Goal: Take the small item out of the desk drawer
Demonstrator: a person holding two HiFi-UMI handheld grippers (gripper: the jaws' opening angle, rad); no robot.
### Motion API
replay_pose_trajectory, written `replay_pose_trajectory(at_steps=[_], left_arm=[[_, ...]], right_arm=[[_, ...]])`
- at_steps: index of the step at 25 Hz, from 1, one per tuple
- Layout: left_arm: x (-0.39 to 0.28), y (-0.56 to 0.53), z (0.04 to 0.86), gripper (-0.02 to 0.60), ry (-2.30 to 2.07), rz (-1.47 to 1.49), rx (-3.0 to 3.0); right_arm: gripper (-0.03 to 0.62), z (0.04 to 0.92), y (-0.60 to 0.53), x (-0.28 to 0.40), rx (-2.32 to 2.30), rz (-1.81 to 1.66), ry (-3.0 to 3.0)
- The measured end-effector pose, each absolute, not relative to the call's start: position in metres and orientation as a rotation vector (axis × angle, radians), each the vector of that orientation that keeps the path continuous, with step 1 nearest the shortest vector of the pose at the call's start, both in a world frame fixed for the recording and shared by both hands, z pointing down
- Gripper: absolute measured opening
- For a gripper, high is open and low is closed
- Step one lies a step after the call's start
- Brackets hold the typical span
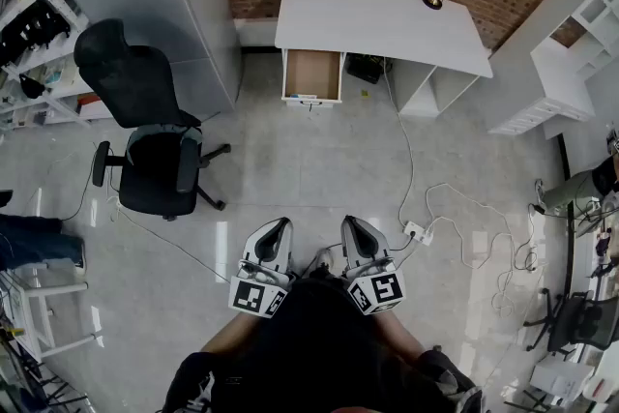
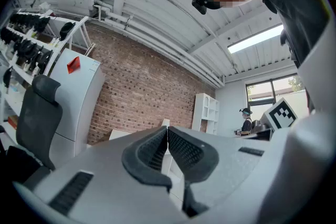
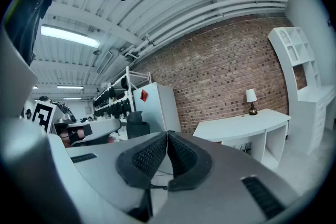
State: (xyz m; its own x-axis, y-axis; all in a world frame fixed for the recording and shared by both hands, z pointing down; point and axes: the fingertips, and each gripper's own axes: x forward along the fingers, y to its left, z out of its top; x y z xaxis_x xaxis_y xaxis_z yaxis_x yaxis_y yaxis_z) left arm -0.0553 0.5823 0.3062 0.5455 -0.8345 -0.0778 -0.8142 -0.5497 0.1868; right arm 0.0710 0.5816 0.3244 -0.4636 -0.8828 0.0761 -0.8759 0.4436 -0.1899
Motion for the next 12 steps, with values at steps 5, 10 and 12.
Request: replay_pose_trajectory(at_steps=[5, 10, 12], left_arm=[[-0.047, 0.587, 0.308, 0.012, -1.413, -0.229, 2.652], [-0.039, 0.589, 0.309, 0.012, -1.415, -0.212, 2.653], [-0.033, 0.590, 0.309, 0.012, -1.415, -0.210, 2.656]], right_arm=[[0.028, 0.327, 0.586, 0.075, -1.598, -0.315, 2.647], [0.028, 0.328, 0.589, 0.082, -1.585, -0.318, 2.655], [0.028, 0.328, 0.589, 0.087, -1.579, -0.319, 2.659]])
